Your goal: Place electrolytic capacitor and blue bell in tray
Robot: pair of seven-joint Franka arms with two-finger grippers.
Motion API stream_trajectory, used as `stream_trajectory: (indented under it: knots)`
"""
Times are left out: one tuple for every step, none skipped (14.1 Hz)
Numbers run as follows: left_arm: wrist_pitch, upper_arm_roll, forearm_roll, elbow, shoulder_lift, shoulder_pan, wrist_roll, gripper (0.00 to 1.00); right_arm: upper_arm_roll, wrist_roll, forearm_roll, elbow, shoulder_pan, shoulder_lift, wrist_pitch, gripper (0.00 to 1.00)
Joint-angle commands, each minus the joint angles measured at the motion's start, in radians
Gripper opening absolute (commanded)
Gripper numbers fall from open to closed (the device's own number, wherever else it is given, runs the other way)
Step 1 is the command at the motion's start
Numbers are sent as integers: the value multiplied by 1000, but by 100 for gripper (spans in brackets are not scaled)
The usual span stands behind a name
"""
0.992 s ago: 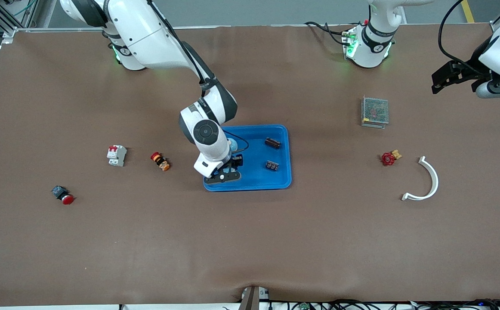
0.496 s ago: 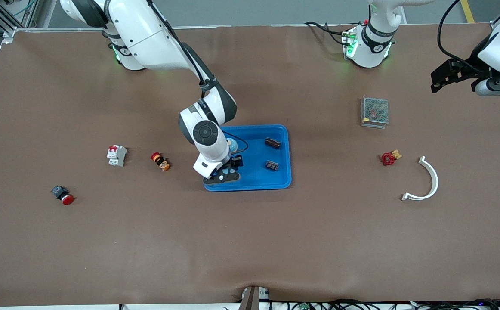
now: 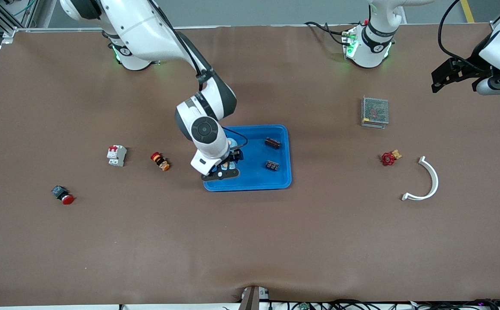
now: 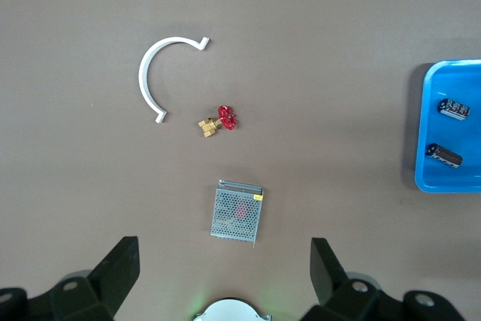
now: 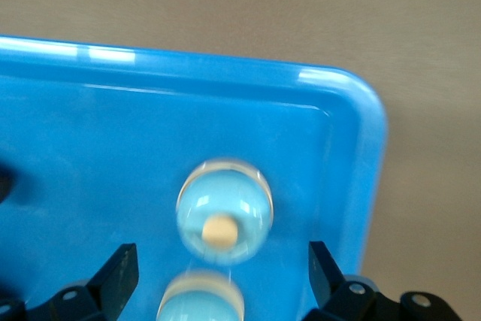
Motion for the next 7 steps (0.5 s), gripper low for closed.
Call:
stream_trajectory:
  knots:
    - [4, -7, -7, 7, -6, 1, 22, 100, -1, 18, -15, -32, -18, -161, -150, 100]
    - [4, -7, -7, 7, -6, 1, 22, 100, -2, 14, -15, -32, -29, -208, -215, 100]
    - [4, -7, -7, 7, -6, 1, 22, 100, -2, 11, -15, -34, -41, -262, -281, 100]
    - [4, -7, -7, 7, -6, 1, 22, 100, -2, 9, -15, -34, -49, -309, -340, 100]
    - [4, -7, -7, 8, -6, 1, 22, 100, -2, 6, -20, -34, -58, -358, -394, 100]
    - [4, -7, -7, 7, -5, 1, 22, 100, -2, 5, -23, -34, -64, -403, -441, 100]
    - [4, -7, -7, 7, -5, 1, 22, 100, -2, 5, -29, -35, -72, -449, -487, 100]
